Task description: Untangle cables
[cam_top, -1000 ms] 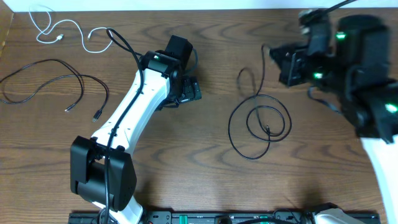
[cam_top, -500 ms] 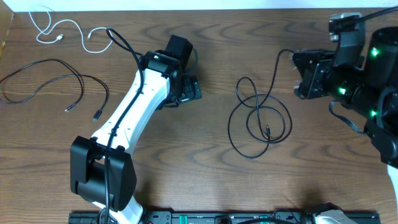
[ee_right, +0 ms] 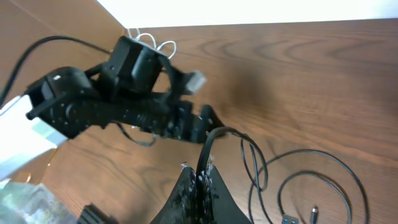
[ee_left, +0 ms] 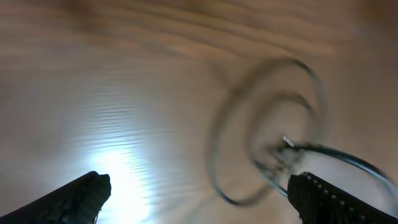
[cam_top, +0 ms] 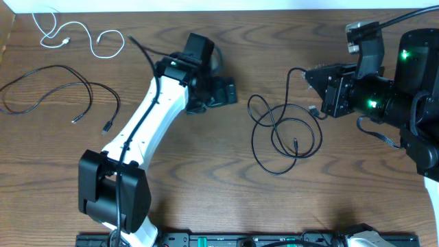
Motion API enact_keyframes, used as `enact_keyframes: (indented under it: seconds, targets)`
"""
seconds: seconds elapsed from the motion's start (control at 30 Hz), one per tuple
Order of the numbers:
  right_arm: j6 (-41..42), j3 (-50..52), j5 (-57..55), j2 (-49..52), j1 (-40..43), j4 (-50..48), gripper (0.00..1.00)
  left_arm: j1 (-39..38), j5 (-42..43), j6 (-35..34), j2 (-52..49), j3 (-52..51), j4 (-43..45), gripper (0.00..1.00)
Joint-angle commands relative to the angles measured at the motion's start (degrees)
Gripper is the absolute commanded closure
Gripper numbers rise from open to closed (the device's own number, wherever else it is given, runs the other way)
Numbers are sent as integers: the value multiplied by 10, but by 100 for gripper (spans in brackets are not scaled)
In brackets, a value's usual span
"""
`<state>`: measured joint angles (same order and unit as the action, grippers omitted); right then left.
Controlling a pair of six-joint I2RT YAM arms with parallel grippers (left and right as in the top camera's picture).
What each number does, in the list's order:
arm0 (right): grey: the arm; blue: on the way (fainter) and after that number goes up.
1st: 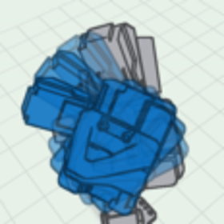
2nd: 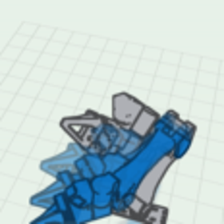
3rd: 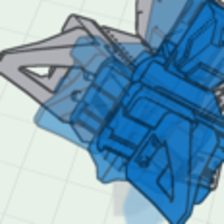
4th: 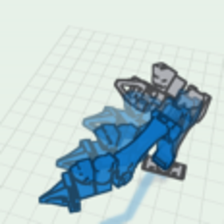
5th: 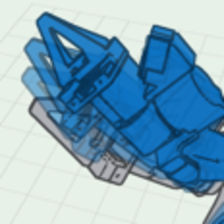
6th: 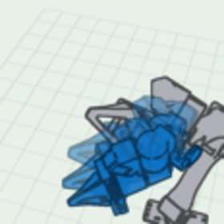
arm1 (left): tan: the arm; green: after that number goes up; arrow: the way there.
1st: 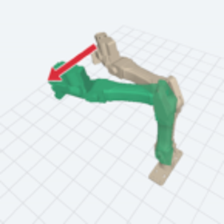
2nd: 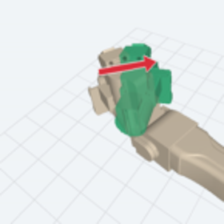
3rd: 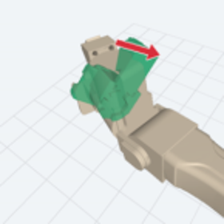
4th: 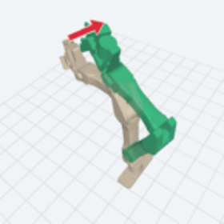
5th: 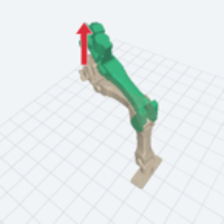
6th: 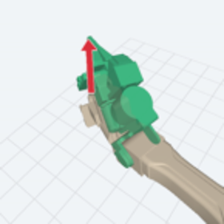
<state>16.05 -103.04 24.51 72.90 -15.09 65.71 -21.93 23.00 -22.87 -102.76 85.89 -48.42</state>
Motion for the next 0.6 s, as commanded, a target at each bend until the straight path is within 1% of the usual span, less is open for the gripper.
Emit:
enact_keyframes:
  seconds: [0.0,0.07,0.17,0.23,0.33,0.47,0.57]
  targets:
    - [-3,-2,43,-2,-3,-3,99,-32,103,104,-8,-2,12,3]
    - [-3,-2,60,-2,-3,-3,99,-41,100,104,-8,-2,12,3]
    - [-2,-2,68,-2,-3,-8,99,-47,100,110,-8,-2,12,9]
    - [-2,-3,84,-2,-3,-23,99,-48,100,160,-8,-2,10,11]
    - [8,-4,129,-2,-3,-41,99,-48,99,197,-8,-2,10,11]
    - [27,-4,176,-2,-2,-60,99,-48,99,197,-8,-2,21,13]
    - [39,-4,200,-3,4,-71,99,-48,99,196,-8,-2,32,18]
